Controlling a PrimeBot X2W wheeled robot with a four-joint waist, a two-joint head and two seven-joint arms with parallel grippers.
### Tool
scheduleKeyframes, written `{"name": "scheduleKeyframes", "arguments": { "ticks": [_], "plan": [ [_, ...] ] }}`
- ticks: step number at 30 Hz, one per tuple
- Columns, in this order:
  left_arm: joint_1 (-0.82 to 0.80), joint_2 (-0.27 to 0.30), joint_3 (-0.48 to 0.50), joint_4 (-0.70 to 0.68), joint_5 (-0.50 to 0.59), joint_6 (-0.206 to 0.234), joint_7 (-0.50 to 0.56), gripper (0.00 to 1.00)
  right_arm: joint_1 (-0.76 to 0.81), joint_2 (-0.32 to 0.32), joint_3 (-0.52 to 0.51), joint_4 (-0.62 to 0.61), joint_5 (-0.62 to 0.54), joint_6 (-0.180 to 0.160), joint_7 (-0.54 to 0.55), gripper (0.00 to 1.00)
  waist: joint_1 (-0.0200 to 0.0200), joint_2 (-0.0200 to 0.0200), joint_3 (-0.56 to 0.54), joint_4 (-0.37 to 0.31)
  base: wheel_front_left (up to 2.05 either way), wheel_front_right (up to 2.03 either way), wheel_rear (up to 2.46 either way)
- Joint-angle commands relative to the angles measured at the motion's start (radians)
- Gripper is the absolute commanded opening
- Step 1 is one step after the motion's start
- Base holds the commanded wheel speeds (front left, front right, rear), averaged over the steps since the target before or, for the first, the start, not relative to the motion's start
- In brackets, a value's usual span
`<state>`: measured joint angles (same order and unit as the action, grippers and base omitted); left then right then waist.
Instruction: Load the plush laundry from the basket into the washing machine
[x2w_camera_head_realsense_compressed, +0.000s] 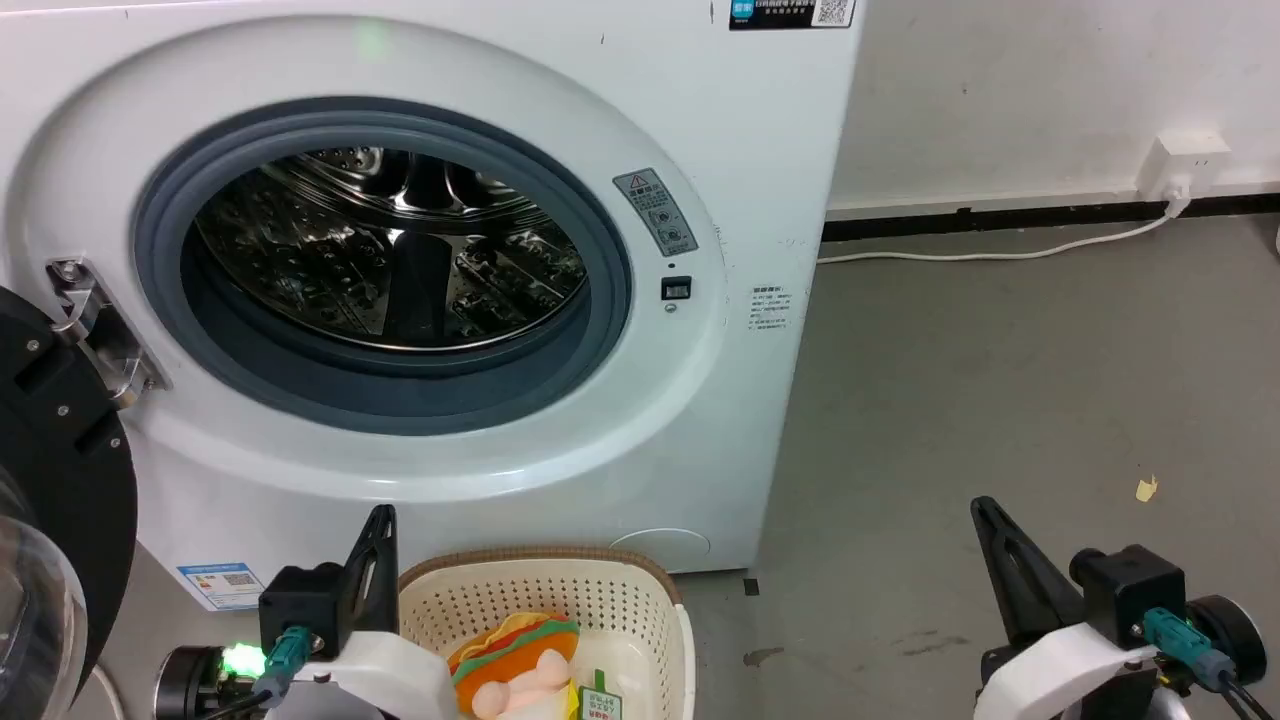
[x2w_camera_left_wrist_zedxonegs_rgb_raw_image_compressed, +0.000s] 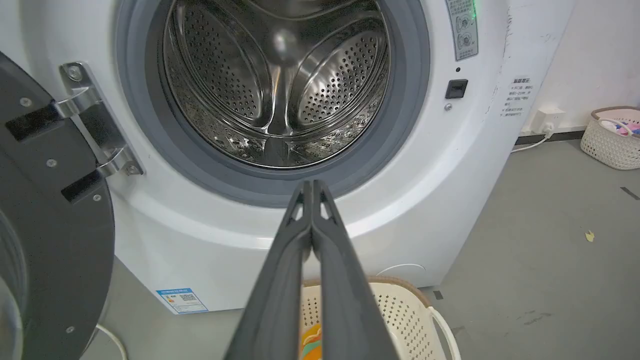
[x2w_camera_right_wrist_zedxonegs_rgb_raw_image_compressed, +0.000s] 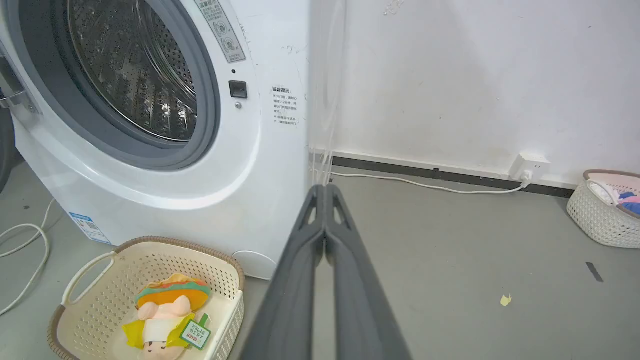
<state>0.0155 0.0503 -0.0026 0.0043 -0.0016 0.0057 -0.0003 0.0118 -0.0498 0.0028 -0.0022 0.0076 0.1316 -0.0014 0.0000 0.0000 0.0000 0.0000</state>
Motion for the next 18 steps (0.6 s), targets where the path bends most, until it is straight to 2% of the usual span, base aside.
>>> {"name": "scheduleKeyframes", "arguments": {
  "ticks": [1, 18],
  "plan": [
    [-0.015, 0.0, 0.003, -0.004, 0.002, -0.006, 0.0, 0.0, -0.012, 0.0, -0.003, 0.002, -0.008, -0.001, 0.001, 0.0, 0.0, 0.0, 0.0, 0.0, 0.0, 0.0, 0.0],
    [-0.015, 0.0, 0.003, -0.004, 0.002, -0.006, 0.0, 0.0, -0.012, 0.0, -0.003, 0.002, -0.008, -0.001, 0.001, 0.0, 0.0, 0.0, 0.0, 0.0, 0.0, 0.0, 0.0]
  ]
}}
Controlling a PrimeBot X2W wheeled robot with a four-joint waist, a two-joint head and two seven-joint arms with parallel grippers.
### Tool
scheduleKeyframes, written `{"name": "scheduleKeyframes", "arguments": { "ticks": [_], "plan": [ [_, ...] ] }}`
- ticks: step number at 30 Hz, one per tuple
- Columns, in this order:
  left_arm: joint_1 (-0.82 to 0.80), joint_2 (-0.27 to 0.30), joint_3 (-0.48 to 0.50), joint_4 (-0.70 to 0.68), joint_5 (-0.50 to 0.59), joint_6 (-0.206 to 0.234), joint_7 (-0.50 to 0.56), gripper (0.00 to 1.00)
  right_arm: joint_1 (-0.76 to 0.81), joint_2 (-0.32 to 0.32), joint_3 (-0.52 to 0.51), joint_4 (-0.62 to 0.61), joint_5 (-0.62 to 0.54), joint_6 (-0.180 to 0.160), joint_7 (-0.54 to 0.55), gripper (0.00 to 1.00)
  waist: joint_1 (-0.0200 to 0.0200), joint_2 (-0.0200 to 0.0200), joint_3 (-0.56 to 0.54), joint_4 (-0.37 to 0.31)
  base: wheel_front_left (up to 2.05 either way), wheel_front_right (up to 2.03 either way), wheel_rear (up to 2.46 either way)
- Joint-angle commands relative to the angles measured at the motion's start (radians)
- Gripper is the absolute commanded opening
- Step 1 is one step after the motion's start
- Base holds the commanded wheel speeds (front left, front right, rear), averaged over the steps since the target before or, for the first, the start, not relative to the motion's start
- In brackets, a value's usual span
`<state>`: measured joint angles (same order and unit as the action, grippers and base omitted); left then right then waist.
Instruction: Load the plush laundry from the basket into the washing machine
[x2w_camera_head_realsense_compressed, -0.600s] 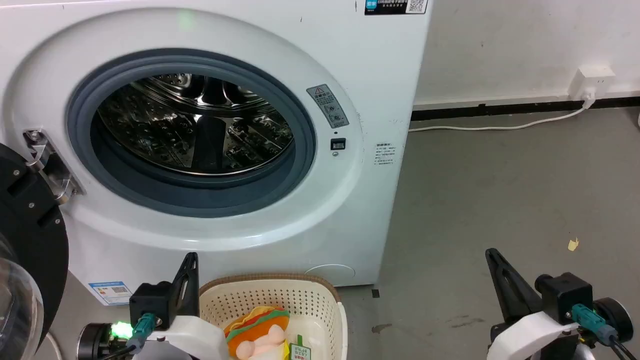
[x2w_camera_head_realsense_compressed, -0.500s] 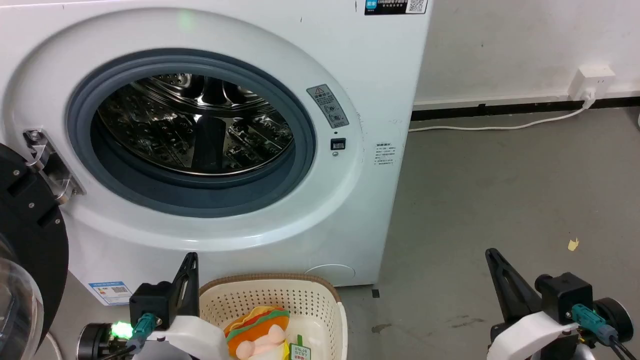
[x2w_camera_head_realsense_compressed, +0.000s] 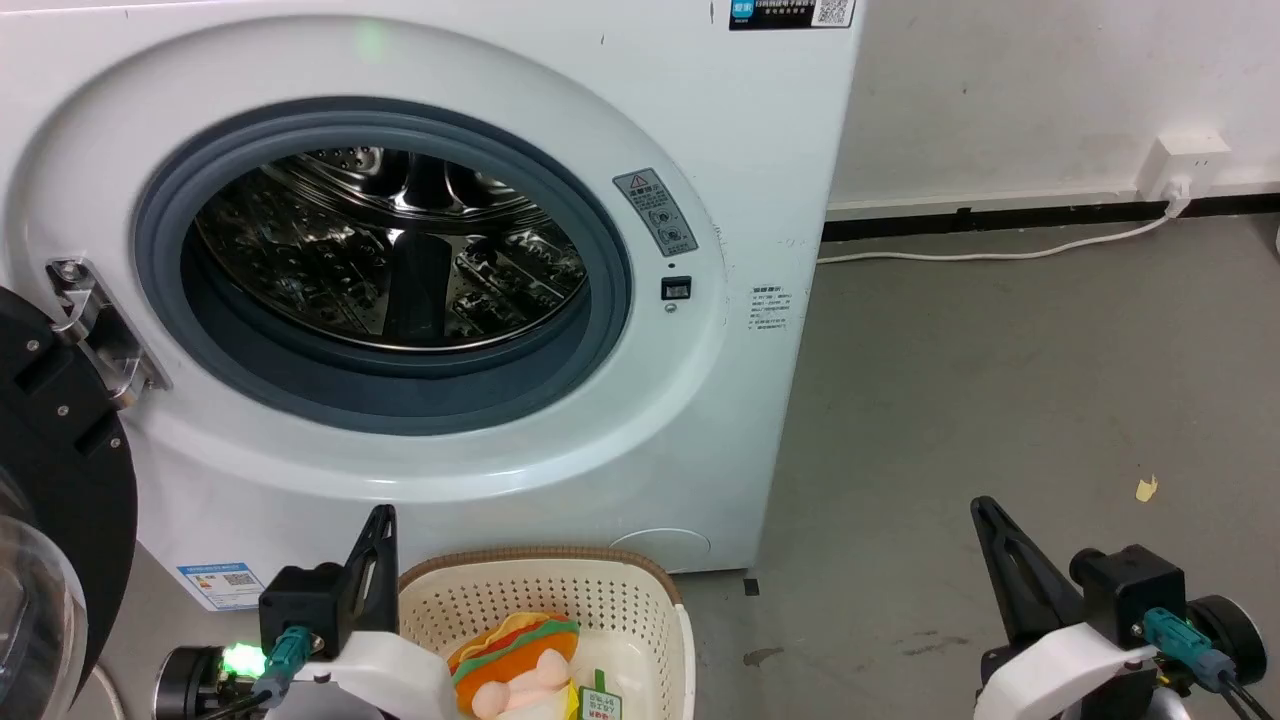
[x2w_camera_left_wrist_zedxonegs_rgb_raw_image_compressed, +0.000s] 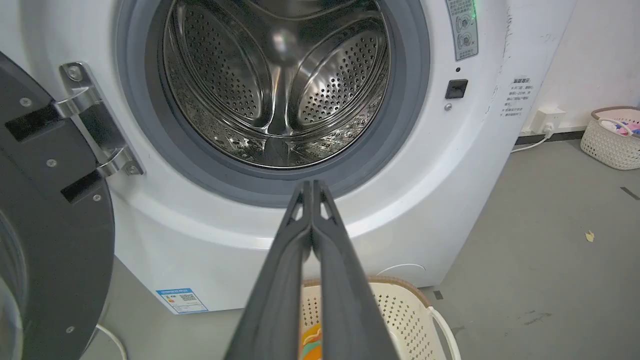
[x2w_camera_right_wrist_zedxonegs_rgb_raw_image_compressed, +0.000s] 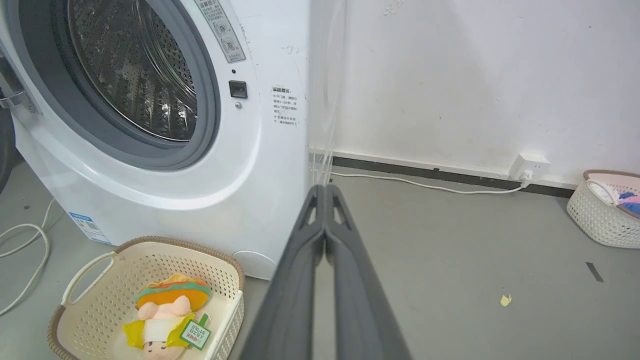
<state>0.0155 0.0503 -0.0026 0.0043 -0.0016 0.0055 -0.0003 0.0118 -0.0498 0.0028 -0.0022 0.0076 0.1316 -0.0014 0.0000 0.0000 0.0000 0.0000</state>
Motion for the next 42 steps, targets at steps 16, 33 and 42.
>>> {"name": "scheduleKeyframes", "arguments": {
  "ticks": [16, 33, 42],
  "plan": [
    [-0.015, 0.0, 0.003, -0.004, 0.002, -0.005, 0.0, 0.0, -0.012, 0.0, -0.003, 0.002, -0.008, -0.001, 0.001, 0.0, 0.0, 0.0, 0.0, 0.0, 0.0, 0.0, 0.0],
    [-0.015, 0.0, 0.003, -0.004, 0.002, -0.005, 0.0, 0.0, -0.012, 0.0, -0.003, 0.002, -0.008, -0.001, 0.001, 0.0, 0.0, 0.0, 0.0, 0.0, 0.0, 0.0, 0.0],
    [0.0, 0.0, -0.001, 0.0, 0.0, 0.001, -0.001, 0.0, 0.0, 0.0, 0.001, 0.0, 0.001, 0.0, 0.0, 0.0, 0.0, 0.0, 0.0, 0.0, 0.0, 0.0, 0.0]
  ]
}}
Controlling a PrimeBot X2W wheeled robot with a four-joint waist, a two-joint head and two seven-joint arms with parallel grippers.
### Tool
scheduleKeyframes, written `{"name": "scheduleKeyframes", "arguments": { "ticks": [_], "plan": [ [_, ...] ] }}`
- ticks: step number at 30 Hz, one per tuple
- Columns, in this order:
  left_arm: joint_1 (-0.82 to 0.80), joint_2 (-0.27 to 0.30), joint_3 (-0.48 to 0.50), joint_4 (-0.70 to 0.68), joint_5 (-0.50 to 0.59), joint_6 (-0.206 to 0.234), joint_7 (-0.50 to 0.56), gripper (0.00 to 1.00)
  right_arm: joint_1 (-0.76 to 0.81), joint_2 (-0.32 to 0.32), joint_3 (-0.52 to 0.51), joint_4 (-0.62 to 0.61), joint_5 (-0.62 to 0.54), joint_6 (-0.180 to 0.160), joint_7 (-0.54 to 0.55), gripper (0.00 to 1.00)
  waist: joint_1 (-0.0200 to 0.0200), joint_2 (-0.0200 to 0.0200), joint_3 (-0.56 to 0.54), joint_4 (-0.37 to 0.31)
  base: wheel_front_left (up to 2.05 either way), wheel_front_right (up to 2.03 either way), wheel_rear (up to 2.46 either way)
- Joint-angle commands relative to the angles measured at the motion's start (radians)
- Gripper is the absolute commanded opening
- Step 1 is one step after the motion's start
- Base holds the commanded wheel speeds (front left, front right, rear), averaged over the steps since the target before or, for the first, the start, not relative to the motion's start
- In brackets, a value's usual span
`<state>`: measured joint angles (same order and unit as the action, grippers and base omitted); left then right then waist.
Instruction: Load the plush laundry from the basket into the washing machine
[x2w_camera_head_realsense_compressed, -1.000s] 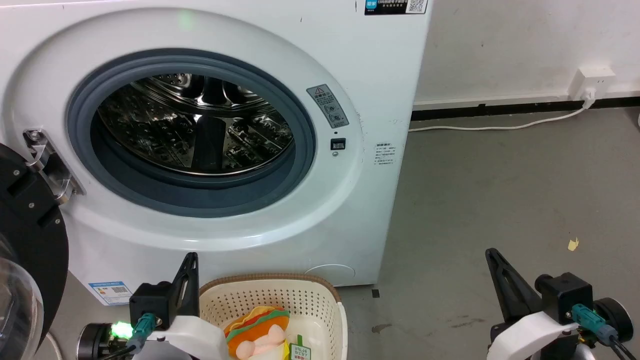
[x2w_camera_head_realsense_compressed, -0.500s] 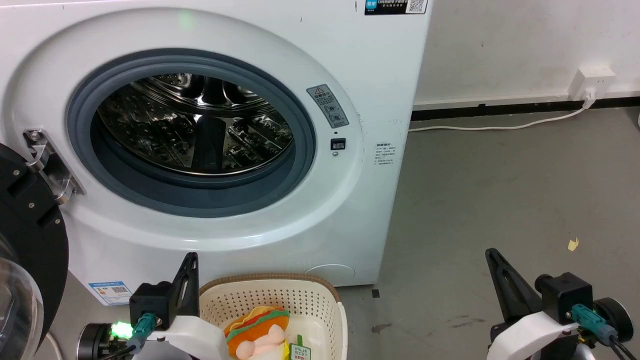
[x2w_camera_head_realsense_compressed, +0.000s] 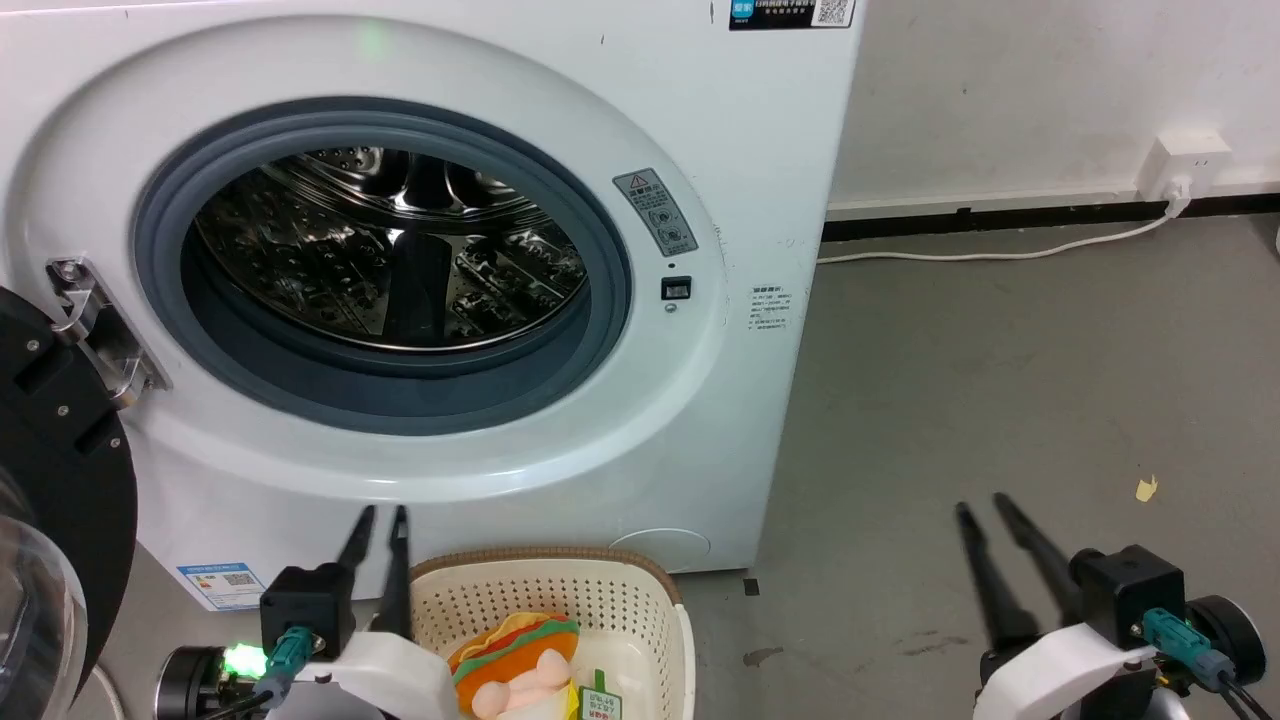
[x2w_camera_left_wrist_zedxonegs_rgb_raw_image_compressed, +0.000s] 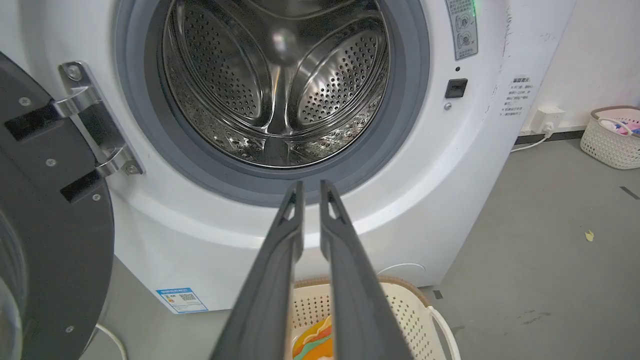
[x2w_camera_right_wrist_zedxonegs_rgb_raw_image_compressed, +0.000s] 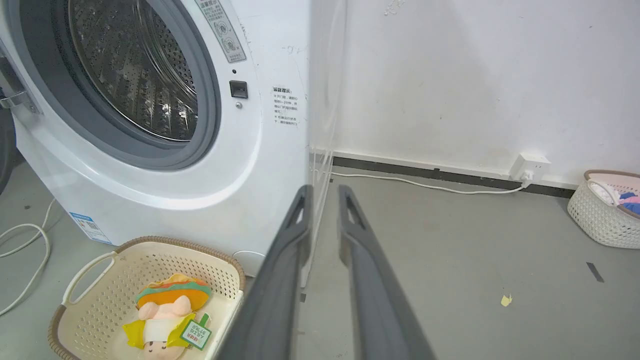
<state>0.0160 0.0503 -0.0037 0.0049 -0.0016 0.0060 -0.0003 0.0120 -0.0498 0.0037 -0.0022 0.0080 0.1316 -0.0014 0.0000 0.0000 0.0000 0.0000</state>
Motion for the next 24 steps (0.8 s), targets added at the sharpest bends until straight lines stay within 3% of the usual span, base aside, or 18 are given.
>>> {"name": "scheduleKeyframes", "arguments": {
  "ticks": [1, 13, 24],
  "plan": [
    [0.0, 0.0, 0.0, 0.0, 0.0, 0.0, 0.0, 1.0, 0.0, 0.0, 0.0, 0.0, 0.0, 0.0, 0.0, 1.0, 0.0, 0.0, 0.0, 0.0, 0.0, 0.0, 0.0],
    [-0.005, 0.0, -0.028, 0.007, -0.004, 0.017, -0.023, 1.0, 0.0, 0.0, -0.008, -0.004, 0.017, 0.0, -0.023, 1.0, 0.0, 0.0, 0.014, -0.004, 0.0, 0.0, 0.0],
    [-0.048, 0.0, -0.068, 0.057, -0.016, 0.034, -0.046, 1.0, -0.026, 0.0, -0.015, -0.014, 0.029, 0.0, -0.046, 1.0, 0.0, 0.0, 0.093, -0.02, 0.0, 0.0, 0.0]
  ]
}}
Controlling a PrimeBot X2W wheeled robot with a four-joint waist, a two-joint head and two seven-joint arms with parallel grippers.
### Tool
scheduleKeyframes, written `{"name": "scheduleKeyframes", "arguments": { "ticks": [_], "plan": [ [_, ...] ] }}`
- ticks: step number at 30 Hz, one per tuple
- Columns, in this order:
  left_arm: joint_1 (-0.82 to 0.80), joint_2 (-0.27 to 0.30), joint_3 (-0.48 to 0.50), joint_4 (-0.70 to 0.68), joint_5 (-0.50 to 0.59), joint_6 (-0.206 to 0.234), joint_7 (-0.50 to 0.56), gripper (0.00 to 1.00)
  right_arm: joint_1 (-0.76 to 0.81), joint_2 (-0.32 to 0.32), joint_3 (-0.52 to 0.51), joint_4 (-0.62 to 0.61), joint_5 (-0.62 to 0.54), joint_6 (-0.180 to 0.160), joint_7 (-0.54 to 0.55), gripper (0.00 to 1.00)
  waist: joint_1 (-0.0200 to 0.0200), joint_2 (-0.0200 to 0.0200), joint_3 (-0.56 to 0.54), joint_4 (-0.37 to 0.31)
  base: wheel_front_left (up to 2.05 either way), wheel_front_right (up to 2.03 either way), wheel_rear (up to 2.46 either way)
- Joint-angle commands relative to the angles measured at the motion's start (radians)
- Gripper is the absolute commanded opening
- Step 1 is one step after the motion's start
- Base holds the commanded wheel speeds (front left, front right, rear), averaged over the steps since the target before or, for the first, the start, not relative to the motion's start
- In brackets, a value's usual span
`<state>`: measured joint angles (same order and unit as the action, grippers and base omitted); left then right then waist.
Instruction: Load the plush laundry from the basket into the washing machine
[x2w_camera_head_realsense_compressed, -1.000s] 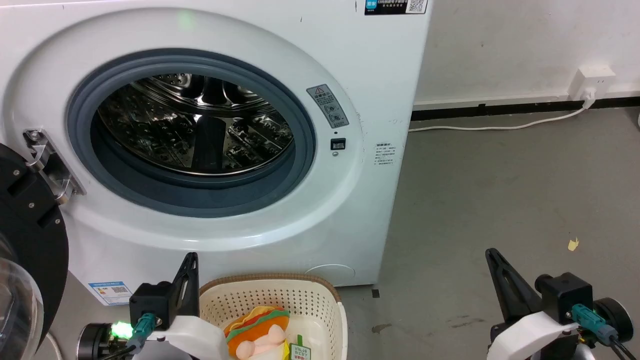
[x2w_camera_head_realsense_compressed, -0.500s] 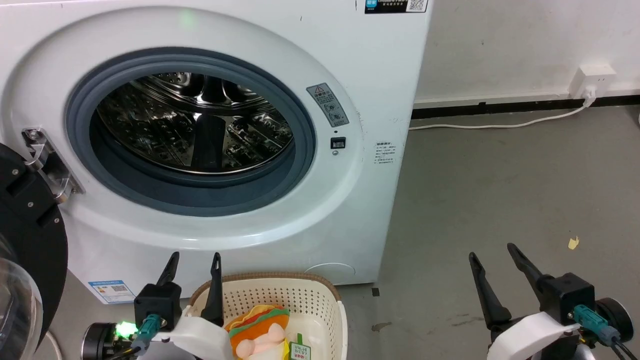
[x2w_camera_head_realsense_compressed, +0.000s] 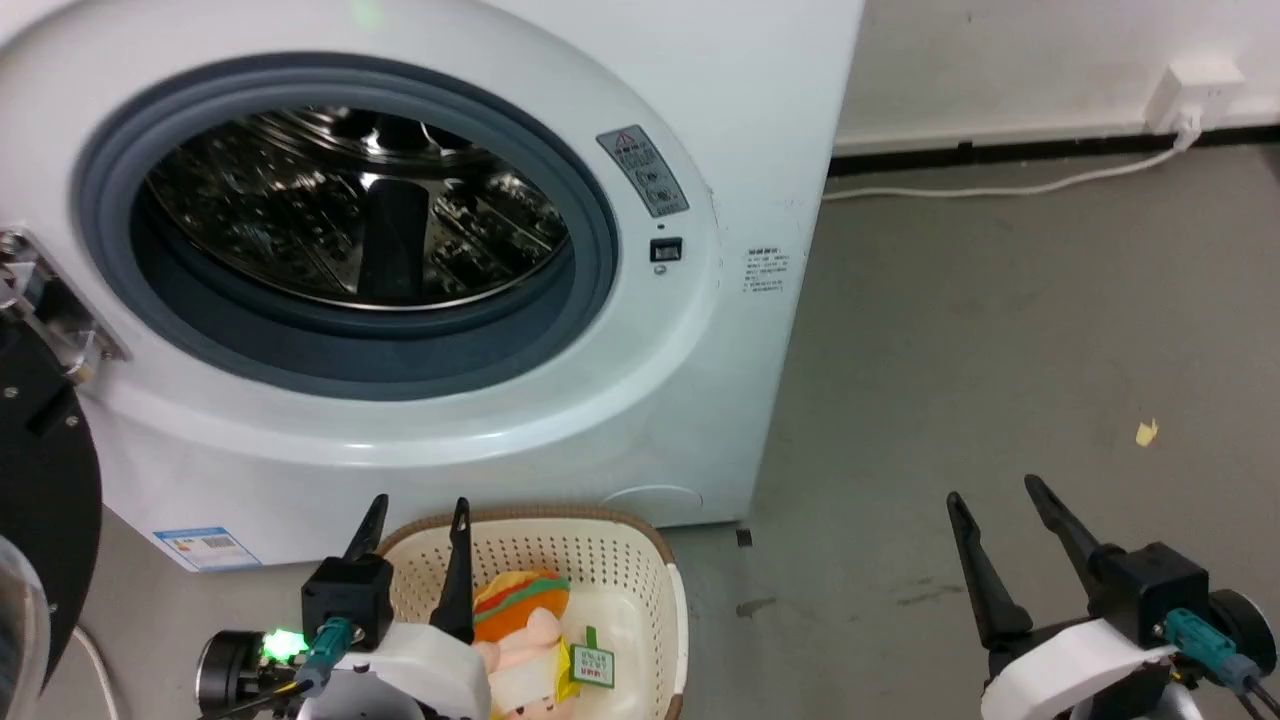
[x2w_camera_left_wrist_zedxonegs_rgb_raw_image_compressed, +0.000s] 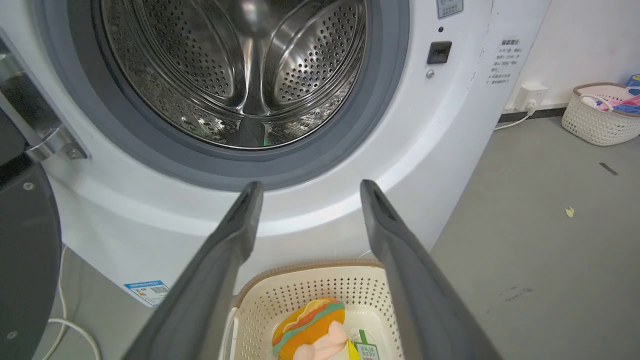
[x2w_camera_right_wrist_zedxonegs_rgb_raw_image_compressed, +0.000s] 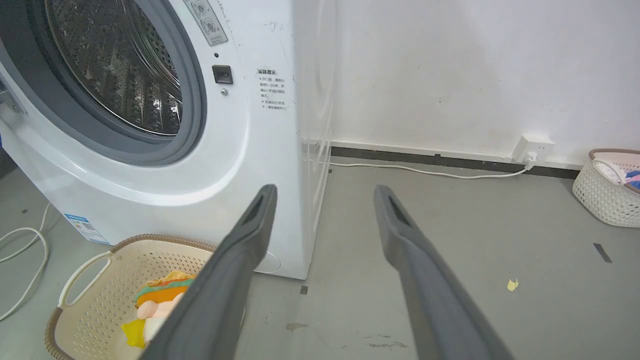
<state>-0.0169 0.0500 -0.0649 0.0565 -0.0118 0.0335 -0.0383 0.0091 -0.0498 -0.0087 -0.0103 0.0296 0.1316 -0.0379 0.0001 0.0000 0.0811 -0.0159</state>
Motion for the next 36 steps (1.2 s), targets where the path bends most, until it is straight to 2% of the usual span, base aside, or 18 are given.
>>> {"name": "scheduleKeyframes", "arguments": {
  "ticks": [1, 17, 36],
  "plan": [
    [-0.02, 0.0, -0.009, 0.014, -0.009, 0.008, -0.01, 1.0, -0.027, 0.0, -0.004, -0.006, 0.009, 0.0, -0.012, 1.0, -0.0001, 0.0, 0.02, -0.007, 0.0, 0.0, 0.0],
    [-0.15, 0.019, -0.026, 0.21, -0.044, 0.013, -0.015, 1.0, -0.084, 0.0, 0.005, -0.009, 0.056, 0.0, -0.045, 1.0, -0.0001, 0.0, 0.175, -0.063, 0.0, 0.0, 0.0],
    [-0.298, 0.11, -0.019, 0.452, -0.122, 0.023, 0.025, 1.0, -0.152, 0.0, 0.035, 0.006, 0.146, 0.0, -0.084, 1.0, -0.0001, 0.0, 0.367, -0.142, 0.0, 0.0, 0.0]
  ]
}}
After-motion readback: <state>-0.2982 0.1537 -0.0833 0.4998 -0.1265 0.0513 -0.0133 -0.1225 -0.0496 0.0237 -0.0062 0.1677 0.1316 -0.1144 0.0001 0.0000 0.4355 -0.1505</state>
